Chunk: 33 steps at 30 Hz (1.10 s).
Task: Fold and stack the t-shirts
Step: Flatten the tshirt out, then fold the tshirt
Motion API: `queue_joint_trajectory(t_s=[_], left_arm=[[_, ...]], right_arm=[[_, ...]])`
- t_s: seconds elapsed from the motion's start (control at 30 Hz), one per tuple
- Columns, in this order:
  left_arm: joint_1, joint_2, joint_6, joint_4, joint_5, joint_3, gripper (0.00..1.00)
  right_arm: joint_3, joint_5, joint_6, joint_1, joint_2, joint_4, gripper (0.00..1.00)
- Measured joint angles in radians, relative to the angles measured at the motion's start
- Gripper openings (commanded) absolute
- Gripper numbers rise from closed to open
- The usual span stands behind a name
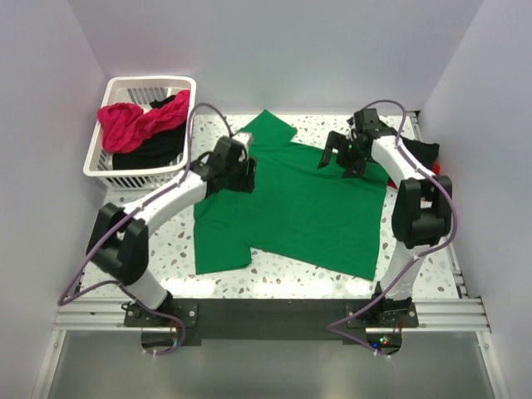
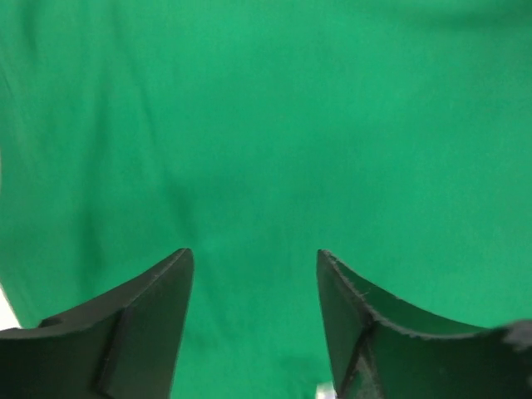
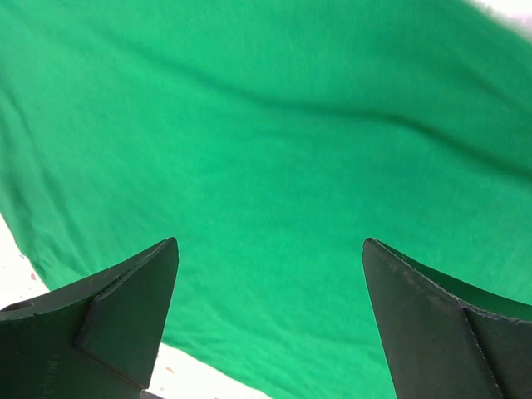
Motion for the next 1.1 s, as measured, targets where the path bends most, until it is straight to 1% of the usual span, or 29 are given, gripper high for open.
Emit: queue_joint_trajectory(t_s=[0.07,0.1,0.2,0.27,0.43,0.5,0.63,0.73,0.93,1.1], left_arm=[[-0.035,-0.099,-0.066,-0.025,-0.026,-0.154,0.61],[-0.043,-0.148,-0.103,-0.045,-0.039,-0.227,0.56],[-0.044,-0.291,-0.223,-0.122,-0.084,-0.410,0.50],[-0.042,-0.397,-0.314,-0.188,-0.119,-0.503,0.50],[-0.043,-0.662,-0.537,-0.345,-0.166,-0.644,0.50],[-0.043,-0.762,-0.627,-0.413,-0.170,-0.697,0.48],[-0.043,-0.908,-0.751,-0.520,-0.174,-0.771,0.46],[-0.043,-0.910,-0.793,-0.548,-0.189,-0.774,0.46],[-0.043,-0.744,-0.803,-0.553,-0.229,-0.769,0.43],[-0.043,-0.705,-0.801,-0.537,-0.236,-0.769,0.43]], right_arm=[[-0.040,-0.006,-0.007,0.000,-0.018,0.005,0.95],[-0.060,-0.007,-0.010,0.000,-0.026,0.009,0.95],[-0.108,-0.014,-0.011,0.000,-0.050,0.012,0.95],[-0.138,-0.024,-0.011,0.000,-0.068,0.023,0.95],[-0.224,-0.045,-0.005,0.000,-0.143,0.061,0.95],[-0.257,-0.058,0.000,0.000,-0.169,0.087,0.95],[-0.323,-0.079,0.005,0.000,-0.209,0.107,0.95],[-0.357,-0.082,0.002,0.000,-0.221,0.106,0.95],[-0.375,-0.082,0.000,0.000,-0.238,0.106,0.95],[-0.375,-0.082,0.001,0.000,-0.262,0.106,0.95]])
